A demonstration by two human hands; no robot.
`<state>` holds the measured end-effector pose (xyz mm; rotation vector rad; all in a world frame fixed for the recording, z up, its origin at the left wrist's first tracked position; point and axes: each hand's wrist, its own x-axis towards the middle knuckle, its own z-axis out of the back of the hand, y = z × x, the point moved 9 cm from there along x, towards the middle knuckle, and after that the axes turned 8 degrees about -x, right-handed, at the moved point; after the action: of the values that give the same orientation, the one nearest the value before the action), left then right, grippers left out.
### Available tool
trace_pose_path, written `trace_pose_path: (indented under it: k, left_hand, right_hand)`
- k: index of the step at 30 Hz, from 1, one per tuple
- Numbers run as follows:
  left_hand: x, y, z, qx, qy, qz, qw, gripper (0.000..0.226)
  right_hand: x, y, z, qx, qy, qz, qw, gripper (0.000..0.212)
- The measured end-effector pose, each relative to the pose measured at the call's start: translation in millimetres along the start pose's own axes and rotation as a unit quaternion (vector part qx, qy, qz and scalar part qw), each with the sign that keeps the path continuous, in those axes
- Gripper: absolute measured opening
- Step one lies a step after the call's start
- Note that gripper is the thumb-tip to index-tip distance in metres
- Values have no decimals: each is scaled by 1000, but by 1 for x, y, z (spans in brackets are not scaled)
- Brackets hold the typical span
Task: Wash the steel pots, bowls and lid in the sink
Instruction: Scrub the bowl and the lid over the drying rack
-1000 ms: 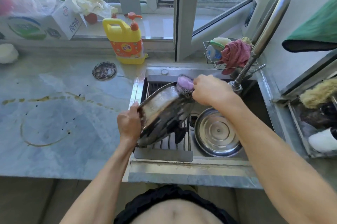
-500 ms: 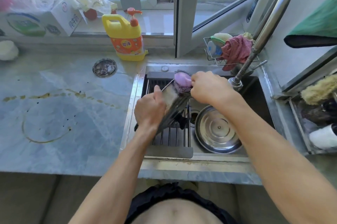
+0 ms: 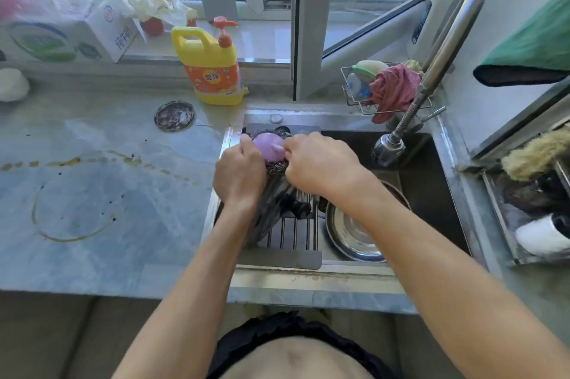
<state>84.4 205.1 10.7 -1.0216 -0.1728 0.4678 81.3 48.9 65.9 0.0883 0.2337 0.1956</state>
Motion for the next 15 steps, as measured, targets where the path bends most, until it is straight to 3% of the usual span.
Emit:
trace_pose_path:
  k: [5, 8, 10, 13, 15]
  left_hand:
    - [-15, 34, -4, -75, -6, -37, 996, 72]
    - [0, 56, 10, -146, -2, 6, 989, 75]
    - [10, 65, 15, -185, 11, 24, 982, 64]
    - [15, 77, 14, -207, 52, 60, 975, 45]
    - [17, 71, 19, -133, 69, 43, 988, 45]
  right_hand:
    - [7, -61, 3, -20, 20, -104, 994, 24]
    - [-12, -41, 2, -21, 2, -51, 998, 22]
    - [-19, -16, 0, -2, -12, 2, 1000, 22]
    - [-3, -37, 6, 4, -2, -55, 998, 16]
    - [2, -48, 6, -10, 5, -79, 997, 18]
